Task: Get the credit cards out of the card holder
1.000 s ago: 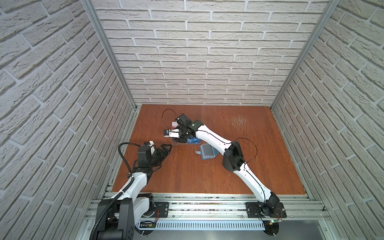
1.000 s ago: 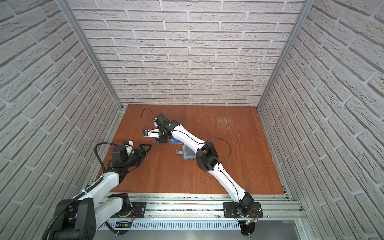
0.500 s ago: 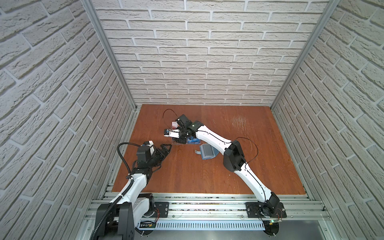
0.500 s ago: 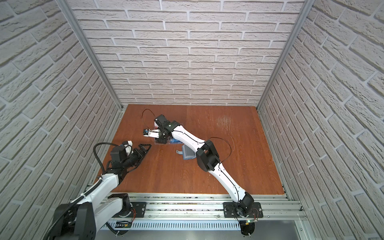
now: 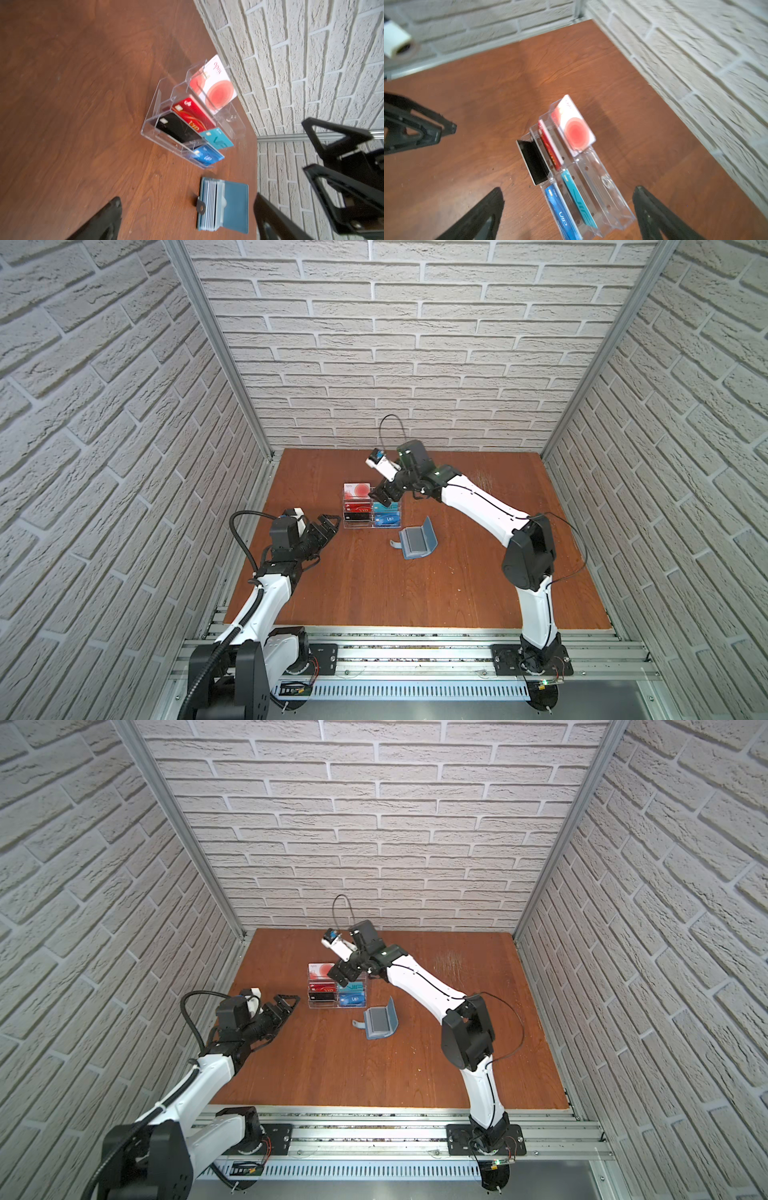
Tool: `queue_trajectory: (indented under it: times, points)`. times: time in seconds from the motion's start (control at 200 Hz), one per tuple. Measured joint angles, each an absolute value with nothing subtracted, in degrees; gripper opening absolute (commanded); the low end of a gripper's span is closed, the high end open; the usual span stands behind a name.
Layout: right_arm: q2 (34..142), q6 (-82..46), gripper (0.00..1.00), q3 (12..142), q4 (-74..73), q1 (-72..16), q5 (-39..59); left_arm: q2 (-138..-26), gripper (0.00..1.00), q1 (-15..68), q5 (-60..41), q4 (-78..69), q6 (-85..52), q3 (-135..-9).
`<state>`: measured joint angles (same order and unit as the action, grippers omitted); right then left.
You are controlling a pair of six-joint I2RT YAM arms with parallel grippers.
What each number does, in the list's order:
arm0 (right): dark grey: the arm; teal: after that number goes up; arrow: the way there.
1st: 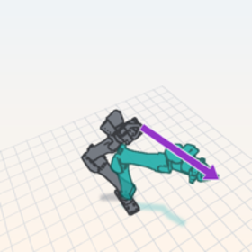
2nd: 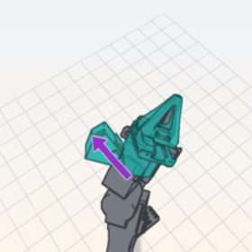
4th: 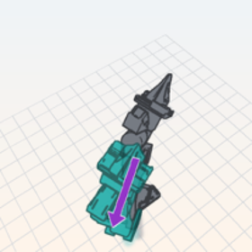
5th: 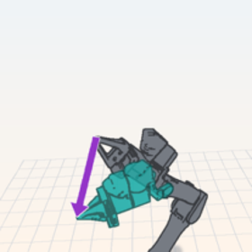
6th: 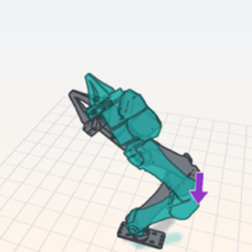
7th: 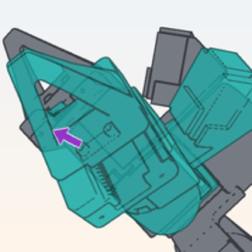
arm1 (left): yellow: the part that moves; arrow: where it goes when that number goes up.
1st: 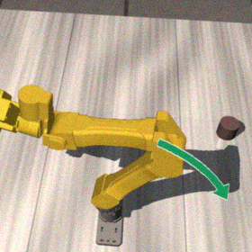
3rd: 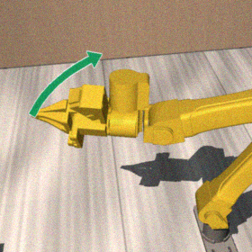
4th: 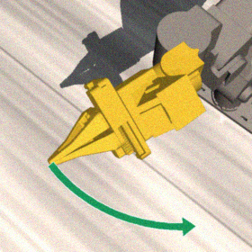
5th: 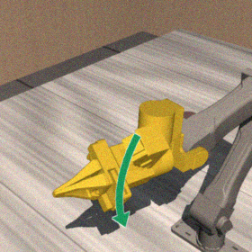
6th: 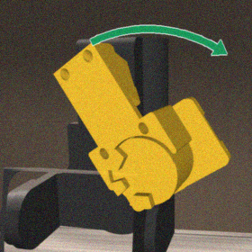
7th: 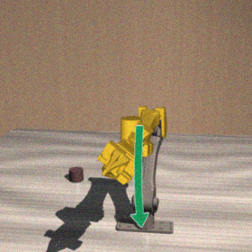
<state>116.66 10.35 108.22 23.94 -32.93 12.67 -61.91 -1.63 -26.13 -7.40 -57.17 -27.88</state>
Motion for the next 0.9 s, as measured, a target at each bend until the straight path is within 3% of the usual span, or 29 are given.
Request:
queue_trajectory:
  times: [0.295, 0.9]
  points:
    - [116.1, -9.6, 1.0, 98.0, 14.5, -24.9, 13.0, -80.2, 0.98, -1.5, -26.0, -15.4, -54.3, -38.7]
    - [123.2, -19.1, 1.0, 95.2, 6.4, -25.8, 20.6, -98.1, 0.98, 2.0, -27.2, -24.5, -50.7, -47.7]
